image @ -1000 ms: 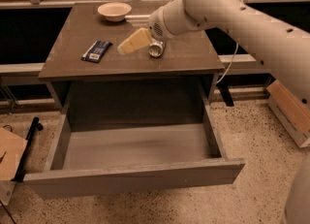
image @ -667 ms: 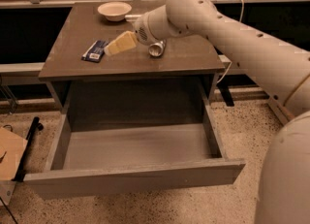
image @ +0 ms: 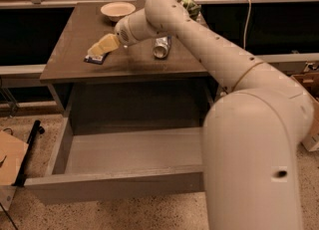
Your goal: Place rxbar blueberry into top drawer
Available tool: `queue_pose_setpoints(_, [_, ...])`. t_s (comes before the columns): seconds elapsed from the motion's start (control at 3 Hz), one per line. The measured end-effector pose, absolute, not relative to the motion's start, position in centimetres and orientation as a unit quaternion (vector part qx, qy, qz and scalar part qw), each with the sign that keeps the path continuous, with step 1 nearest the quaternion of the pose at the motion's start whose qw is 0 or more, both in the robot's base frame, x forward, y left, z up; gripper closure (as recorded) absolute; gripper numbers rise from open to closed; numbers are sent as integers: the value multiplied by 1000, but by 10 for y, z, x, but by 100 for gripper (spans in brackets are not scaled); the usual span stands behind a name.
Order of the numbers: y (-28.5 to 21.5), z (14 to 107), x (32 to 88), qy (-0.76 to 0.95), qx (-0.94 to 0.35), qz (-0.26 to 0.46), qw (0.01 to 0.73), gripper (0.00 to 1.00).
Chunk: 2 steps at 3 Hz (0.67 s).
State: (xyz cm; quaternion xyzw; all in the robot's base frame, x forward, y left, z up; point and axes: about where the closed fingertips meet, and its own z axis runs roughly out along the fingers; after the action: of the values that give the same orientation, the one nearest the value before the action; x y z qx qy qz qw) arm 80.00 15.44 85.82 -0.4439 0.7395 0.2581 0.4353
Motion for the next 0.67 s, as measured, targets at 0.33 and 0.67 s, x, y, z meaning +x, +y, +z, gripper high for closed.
queue_pose_setpoints(0.33, [185, 851, 808, 724, -467, 277, 426, 0])
queue_pose_setpoints(0.67, [210, 841, 811, 715, -481, 297, 412, 0])
